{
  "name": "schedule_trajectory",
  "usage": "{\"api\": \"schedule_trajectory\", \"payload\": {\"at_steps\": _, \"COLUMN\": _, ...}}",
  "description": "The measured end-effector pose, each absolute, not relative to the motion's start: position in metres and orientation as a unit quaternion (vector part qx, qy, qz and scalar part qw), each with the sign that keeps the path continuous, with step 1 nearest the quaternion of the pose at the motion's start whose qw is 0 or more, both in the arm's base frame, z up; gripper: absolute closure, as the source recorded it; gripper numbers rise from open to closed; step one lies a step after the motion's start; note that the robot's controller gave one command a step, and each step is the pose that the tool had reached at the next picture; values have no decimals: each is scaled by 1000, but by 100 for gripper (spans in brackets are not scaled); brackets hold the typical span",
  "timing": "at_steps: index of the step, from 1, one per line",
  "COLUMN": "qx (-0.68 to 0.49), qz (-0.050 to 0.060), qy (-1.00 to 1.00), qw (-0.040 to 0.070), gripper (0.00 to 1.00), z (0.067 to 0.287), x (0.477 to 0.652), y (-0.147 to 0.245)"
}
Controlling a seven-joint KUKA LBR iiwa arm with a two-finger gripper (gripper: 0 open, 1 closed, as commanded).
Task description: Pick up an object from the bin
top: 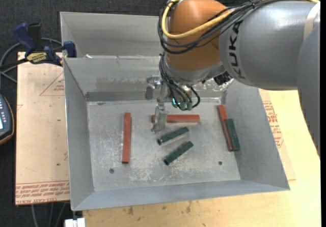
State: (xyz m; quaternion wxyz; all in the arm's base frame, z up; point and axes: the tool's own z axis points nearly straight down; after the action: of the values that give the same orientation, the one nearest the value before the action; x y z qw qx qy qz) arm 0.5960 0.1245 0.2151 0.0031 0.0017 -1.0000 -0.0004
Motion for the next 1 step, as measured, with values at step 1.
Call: {"api": "schedule_trajectory", "payload": {"at_steps": 1, "qx": 260, "qz": -1, "qy": -966, "qw": 1, "gripper": 0, "z": 81, "x": 595, "y": 108}}
